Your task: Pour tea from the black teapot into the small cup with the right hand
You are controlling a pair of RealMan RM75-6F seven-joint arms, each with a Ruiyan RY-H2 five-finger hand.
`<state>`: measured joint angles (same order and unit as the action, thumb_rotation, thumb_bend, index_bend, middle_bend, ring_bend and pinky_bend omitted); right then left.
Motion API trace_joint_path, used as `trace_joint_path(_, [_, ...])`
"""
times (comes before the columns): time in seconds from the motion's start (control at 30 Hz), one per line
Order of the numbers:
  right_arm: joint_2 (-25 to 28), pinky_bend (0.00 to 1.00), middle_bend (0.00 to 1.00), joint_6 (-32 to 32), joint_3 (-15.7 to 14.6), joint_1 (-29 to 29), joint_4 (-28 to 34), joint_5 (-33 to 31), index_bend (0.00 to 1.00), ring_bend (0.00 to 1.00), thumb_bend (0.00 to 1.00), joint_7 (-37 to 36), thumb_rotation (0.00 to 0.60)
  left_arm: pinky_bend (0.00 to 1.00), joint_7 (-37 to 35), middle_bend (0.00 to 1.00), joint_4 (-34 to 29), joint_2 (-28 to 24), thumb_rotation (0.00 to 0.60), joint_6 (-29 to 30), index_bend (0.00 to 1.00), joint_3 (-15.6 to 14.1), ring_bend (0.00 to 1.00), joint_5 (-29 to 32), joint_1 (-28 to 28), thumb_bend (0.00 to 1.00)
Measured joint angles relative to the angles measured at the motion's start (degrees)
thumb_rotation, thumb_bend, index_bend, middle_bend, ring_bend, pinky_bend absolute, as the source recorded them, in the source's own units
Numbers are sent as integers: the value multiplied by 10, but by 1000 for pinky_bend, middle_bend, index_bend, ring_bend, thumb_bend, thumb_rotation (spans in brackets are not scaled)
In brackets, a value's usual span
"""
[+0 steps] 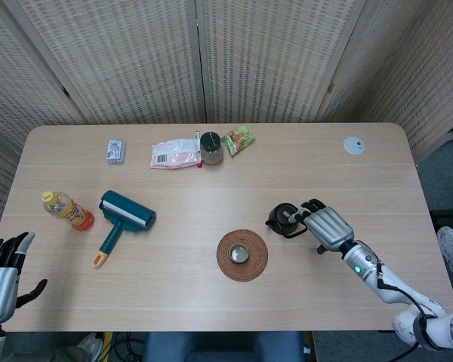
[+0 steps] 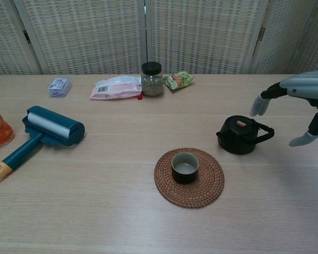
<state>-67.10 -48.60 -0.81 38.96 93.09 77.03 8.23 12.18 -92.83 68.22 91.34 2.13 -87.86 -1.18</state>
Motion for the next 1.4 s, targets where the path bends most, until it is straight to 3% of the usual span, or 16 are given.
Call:
trace_joint_path(0.57, [-19,0,289,13,5,-3,-10,3,282,260,111,4,600,64,-9,100,8,3,600,6,80,-2,121,-1,6,203])
trace_joint_path(1.13, [-46,0,350,44,8,8,-39,-15,314,261,111,18,600,58,-18,100,18,5,600,7,80,-4,121,2,12,203])
trace_joint_path(1.4, [-52,0,364,49,10,10,-47,-19,327,261,26,17,600,58,-19,100,19,6,600,6,80,-3,121,3,13,204])
